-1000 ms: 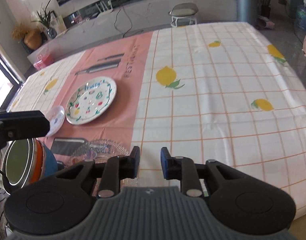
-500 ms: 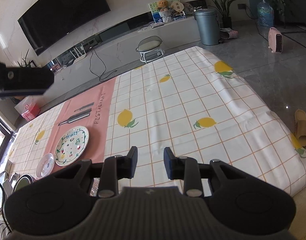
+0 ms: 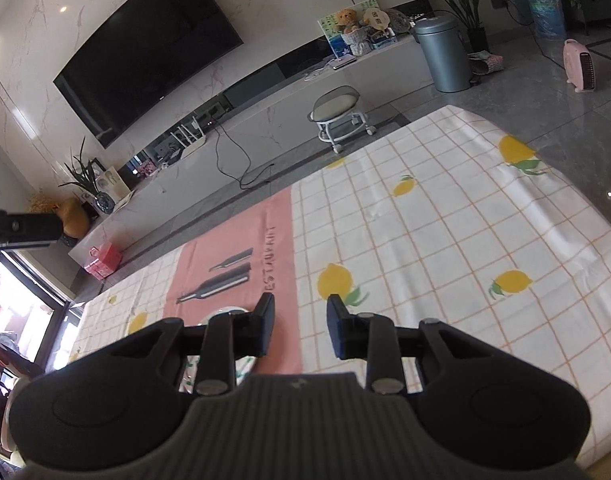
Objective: Organize plates and bowls
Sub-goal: 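Move both tools to the rim of the white Fruity plate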
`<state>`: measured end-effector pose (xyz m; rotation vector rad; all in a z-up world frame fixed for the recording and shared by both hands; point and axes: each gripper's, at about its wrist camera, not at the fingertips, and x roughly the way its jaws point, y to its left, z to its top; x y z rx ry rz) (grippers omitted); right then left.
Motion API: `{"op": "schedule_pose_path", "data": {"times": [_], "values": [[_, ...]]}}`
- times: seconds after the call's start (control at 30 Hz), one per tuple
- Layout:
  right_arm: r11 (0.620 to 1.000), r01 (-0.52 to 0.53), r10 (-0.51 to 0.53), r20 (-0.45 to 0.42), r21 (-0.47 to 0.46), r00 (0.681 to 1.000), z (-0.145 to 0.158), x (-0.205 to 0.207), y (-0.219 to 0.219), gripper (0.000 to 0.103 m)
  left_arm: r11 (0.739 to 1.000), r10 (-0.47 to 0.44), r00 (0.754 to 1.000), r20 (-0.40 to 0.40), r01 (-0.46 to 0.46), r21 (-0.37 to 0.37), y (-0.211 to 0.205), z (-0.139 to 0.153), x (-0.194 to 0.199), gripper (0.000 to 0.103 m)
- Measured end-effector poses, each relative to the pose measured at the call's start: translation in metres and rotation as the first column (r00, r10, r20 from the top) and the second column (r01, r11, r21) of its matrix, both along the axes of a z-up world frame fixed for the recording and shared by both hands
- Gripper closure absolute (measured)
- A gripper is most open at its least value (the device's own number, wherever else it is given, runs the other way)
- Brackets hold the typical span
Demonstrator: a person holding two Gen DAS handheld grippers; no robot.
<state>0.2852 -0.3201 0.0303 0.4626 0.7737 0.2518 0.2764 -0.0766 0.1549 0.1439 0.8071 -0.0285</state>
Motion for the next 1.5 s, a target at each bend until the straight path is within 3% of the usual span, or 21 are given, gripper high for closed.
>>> {"op": "schedule_pose_path", "data": {"times": [0.1, 0.2, 0.47, 0.73, 0.97, 1.03, 1.13, 1.33, 1.5], "values": [[0.999, -0.038, 0.038, 0.009, -0.001, 0.999, 0.006, 0.011, 0.033, 0.074, 0.996, 0.084, 0.996, -0.001, -0.084, -0.003, 0.051, -0.001, -0.003, 0.081], [0.997, -0.075, 0.075, 0.012, -0.017, 0.997, 0.008, 0.02, 0.062, 0.074, 0.991, 0.126, 0.992, -0.027, -0.127, -0.05, 0.094, -0.013, -0.005, 0.08], [0.992, -0.124, 0.123, -0.047, -0.022, 0.991, -0.017, 0.049, 0.12, 0.071, 0.983, 0.082, 0.979, -0.188, -0.111, -0.149, 0.159, -0.081, 0.008, 0.08], [0.983, -0.161, 0.146, -0.161, -0.086, 0.976, -0.077, 0.08, 0.155, 0.07, 0.965, -0.044, 0.953, -0.3, -0.037, -0.259, 0.174, -0.154, 0.027, 0.081], [0.982, -0.16, 0.132, -0.236, -0.103, 0.963, -0.11, 0.081, 0.146, 0.068, 0.938, -0.111, 0.934, -0.34, -0.015, -0.347, 0.173, -0.197, 0.051, 0.079], [0.983, -0.151, 0.122, -0.247, -0.102, 0.961, -0.115, 0.079, 0.139, 0.067, 0.922, -0.115, 0.927, -0.357, -0.033, -0.385, 0.175, -0.206, 0.058, 0.079], [0.988, -0.138, 0.114, -0.271, -0.074, 0.956, -0.123, 0.079, 0.13, 0.066, 0.899, -0.112, 0.936, -0.334, -0.047, -0.435, 0.18, -0.211, 0.064, 0.077], [0.99, -0.126, 0.103, -0.301, -0.058, 0.948, -0.135, 0.081, 0.122, 0.066, 0.872, -0.125, 0.937, -0.326, -0.053, -0.486, 0.181, -0.217, 0.073, 0.069], [0.991, -0.128, 0.111, -0.291, -0.041, 0.95, -0.136, 0.082, 0.124, 0.064, 0.874, -0.125, 0.932, -0.341, -0.059, -0.482, 0.18, -0.225, 0.076, 0.066]]}}
